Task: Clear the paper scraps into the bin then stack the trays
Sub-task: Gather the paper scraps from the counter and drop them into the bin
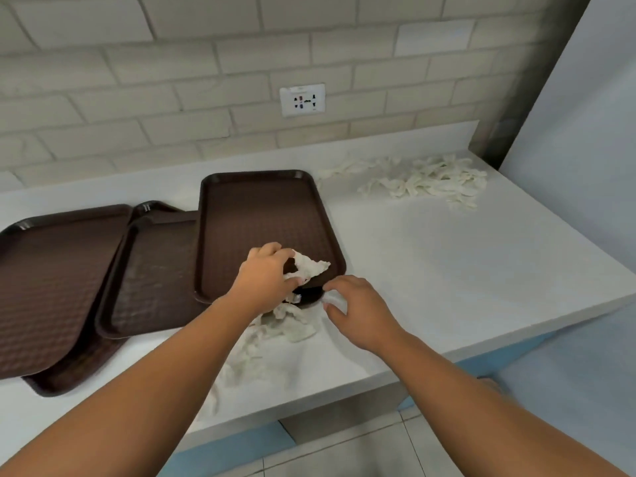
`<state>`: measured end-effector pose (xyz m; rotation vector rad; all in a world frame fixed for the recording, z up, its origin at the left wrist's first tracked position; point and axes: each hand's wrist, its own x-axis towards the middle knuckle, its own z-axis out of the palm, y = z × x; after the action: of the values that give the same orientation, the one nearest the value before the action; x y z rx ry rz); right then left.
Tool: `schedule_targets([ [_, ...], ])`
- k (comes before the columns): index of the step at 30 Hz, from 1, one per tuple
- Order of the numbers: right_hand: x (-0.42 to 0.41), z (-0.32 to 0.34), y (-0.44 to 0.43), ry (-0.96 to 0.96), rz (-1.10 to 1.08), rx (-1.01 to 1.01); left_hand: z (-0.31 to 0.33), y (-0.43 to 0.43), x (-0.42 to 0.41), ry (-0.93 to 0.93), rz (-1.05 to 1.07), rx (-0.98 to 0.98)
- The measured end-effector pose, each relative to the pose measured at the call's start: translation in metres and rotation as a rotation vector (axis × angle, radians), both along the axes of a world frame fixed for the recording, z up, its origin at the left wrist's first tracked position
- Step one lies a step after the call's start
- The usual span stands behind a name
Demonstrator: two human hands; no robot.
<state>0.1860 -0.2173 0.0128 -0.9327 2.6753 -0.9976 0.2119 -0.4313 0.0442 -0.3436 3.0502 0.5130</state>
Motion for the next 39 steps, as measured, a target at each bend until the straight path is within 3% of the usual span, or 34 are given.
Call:
schedule_targets([
  [4, 0.006, -0.01, -0.034, 0.057, -0.079, -0.009, -0.017, -0.032, -0.014, -0.117, -0.079, -0.057],
  [11, 0.031, -0.026, -0.058, 0.11, -0.144, 0.014, -0.017, -0.043, -0.025, -0.093, -0.203, -0.04],
  [14, 0.041, -0.031, -0.059, 0.03, -0.142, 0.106, -0.016, -0.05, -0.023, -0.069, -0.215, -0.059],
  [22, 0.052, -0.036, -0.062, 0.036, -0.081, 0.232, 0.001, -0.061, -0.006, 0.005, -0.066, 0.107],
  [25, 0.055, -0.035, -0.059, 0.054, -0.076, 0.26, 0.005, -0.066, 0.001, 0.068, 0.032, 0.293],
  [32, 0.05, -0.007, -0.051, -0.011, -0.243, 0.005, 0.017, -0.056, 0.007, 0.176, 0.081, 0.444],
  [39, 0.036, 0.011, -0.028, -0.122, -0.352, -0.061, 0.019, -0.042, -0.008, 0.065, 0.083, 0.466],
])
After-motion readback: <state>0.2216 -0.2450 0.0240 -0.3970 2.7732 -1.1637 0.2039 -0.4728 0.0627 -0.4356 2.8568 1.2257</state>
